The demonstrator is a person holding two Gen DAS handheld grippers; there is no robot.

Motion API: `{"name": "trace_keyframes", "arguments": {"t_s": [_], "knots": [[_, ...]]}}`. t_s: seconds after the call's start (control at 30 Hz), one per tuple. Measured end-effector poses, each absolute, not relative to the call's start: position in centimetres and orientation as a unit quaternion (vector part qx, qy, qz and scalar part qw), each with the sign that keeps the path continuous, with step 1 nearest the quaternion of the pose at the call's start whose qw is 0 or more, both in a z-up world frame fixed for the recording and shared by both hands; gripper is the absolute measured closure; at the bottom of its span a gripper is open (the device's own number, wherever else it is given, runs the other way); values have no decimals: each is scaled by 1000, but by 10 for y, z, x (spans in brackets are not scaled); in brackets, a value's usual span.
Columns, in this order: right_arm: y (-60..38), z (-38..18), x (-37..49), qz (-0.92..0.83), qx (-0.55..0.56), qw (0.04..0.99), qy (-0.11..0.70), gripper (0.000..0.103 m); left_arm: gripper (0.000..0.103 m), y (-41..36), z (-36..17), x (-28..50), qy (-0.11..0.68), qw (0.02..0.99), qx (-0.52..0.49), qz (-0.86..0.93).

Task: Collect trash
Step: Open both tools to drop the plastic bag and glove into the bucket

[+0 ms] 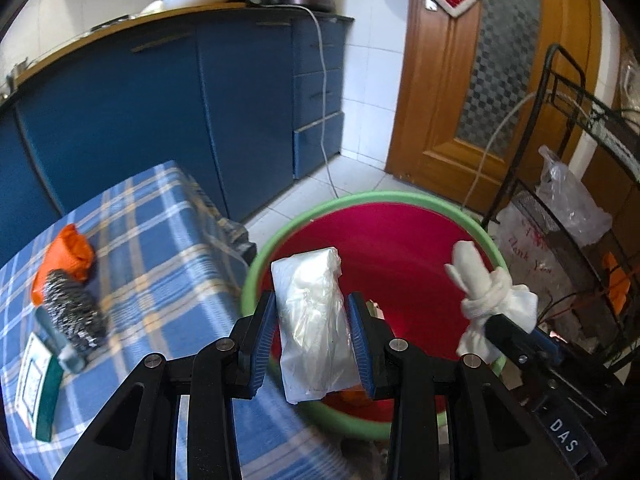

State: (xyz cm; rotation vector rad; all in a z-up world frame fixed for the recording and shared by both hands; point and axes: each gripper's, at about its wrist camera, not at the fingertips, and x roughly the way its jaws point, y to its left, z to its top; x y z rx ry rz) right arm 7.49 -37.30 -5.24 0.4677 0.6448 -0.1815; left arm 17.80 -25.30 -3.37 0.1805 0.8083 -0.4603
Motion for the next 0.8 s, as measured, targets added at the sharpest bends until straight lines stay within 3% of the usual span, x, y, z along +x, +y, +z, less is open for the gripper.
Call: {"name": "trace_keyframes", "arguments": {"t_s": [0.1,0.17,0.27,0.8], "knots": [[-374,-58,78,-82,231,917,315,75,65,-259,-39,181,395,886,93,-227],[-375,-61,79,-78,234,917,314,72,54,-261,-43,184,400,884,91,-225],[-375,-62,78,-75,237,918,310,67,47,-260,-43,185,399,886,86,-221],[-370,-52,72,-72,243,920,298,59,46,-248,-30,176,389,894,74,-210]]}}
